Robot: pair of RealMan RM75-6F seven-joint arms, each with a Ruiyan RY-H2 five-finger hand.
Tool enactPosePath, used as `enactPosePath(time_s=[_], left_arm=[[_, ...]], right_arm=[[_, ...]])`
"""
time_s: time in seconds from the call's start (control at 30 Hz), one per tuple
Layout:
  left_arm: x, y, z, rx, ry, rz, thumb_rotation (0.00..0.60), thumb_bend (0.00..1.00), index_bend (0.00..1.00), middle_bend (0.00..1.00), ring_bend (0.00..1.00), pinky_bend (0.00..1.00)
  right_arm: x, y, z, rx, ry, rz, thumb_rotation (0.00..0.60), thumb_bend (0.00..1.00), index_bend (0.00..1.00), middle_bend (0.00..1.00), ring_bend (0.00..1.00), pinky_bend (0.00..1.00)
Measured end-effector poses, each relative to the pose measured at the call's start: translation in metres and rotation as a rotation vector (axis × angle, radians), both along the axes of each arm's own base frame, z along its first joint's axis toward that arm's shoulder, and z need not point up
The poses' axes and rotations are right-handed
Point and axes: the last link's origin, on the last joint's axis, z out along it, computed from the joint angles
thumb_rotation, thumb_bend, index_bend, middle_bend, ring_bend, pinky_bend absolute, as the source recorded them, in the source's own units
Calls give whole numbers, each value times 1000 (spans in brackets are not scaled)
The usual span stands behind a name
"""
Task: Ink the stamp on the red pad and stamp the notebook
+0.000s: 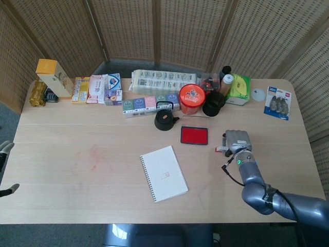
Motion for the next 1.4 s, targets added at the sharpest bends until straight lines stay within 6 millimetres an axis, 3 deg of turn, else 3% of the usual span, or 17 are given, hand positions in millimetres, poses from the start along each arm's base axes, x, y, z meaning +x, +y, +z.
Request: enactPosePath(time_s=[0.17, 0.37, 1.03, 1.4], left_arm=[[0, 1, -2, -5, 2, 7, 600, 5, 0, 0, 9, 0], [0, 2, -3, -8, 4, 13, 600, 4, 0, 0, 9, 0], [-2, 3, -5, -14, 7, 27, 600, 6, 0, 0, 10, 0], [-2, 2, -6, -20, 6, 24, 600, 5, 0, 0, 9, 0]], right_arm=[[-30, -10, 3, 7, -29, -65, 600, 451, 742, 919, 1000, 1000], [-50, -15, 1, 9, -65, -108, 600, 451, 742, 919, 1000, 1000], [-83, -27, -17, 1, -95, -124, 600, 447, 733, 907, 1000, 1000], [-87, -28, -16, 3, -84, -122, 600, 415, 621, 872, 1000, 1000]])
